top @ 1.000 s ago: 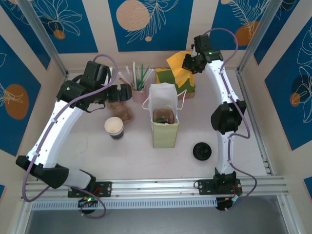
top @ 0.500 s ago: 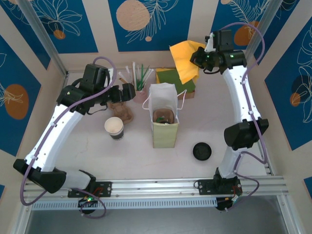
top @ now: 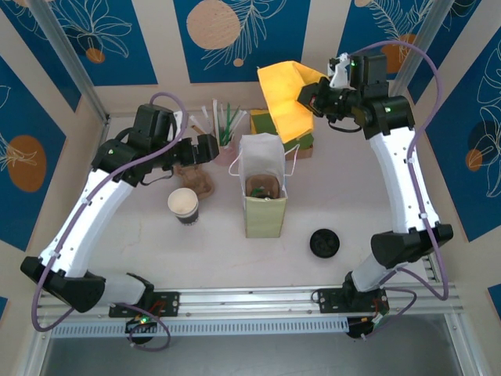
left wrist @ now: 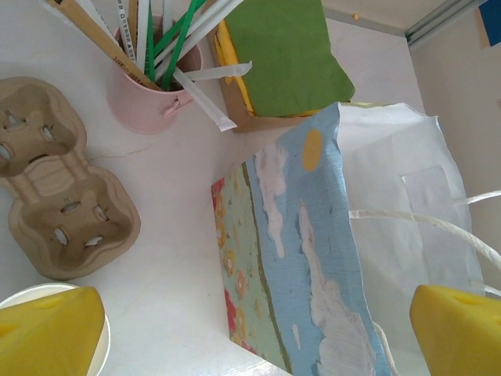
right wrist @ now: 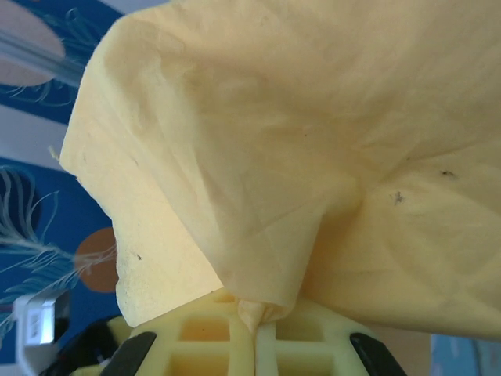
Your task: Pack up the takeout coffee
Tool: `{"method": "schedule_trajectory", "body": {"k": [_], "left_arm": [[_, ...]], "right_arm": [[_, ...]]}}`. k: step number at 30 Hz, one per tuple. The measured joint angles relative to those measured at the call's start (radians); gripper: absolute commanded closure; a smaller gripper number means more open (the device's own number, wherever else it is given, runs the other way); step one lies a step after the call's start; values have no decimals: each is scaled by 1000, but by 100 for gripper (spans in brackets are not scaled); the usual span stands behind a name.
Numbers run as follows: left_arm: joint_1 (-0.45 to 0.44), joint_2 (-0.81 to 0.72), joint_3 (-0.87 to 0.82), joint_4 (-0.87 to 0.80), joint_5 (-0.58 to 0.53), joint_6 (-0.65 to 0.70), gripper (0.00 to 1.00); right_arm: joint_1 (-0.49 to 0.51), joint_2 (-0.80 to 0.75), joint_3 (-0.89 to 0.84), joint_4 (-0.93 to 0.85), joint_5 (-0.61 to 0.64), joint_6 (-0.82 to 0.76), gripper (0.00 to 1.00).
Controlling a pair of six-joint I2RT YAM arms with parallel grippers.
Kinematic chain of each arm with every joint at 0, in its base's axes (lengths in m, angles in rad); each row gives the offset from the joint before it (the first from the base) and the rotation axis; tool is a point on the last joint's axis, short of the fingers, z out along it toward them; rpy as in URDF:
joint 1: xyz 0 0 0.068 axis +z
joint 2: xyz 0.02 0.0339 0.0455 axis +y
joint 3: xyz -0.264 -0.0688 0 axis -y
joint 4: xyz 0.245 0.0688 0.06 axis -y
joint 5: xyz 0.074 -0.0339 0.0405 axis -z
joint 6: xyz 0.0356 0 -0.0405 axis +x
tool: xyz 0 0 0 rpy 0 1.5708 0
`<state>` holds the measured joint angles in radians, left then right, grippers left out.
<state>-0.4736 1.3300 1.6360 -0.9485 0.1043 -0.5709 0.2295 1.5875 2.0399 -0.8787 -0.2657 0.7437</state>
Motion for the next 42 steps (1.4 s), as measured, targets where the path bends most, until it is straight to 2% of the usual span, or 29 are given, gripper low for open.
{"method": "schedule_trajectory", "body": {"k": [13,26,34,42], "left_arm": [[0,-83,0,-64,-27,1,0],[0,-105,6,-92,-26,37,0],[0,-105,12,-116,-25,87,0],[0,-105,12,-117,-18,110,0]], "right_arm": [[138,-85,-138,70,-21,137,100],[296,-179,-296,112,114,236,100],[349,-215,-425,142,170,292,100],[376,-203,-467,162,179,314,100]]}}
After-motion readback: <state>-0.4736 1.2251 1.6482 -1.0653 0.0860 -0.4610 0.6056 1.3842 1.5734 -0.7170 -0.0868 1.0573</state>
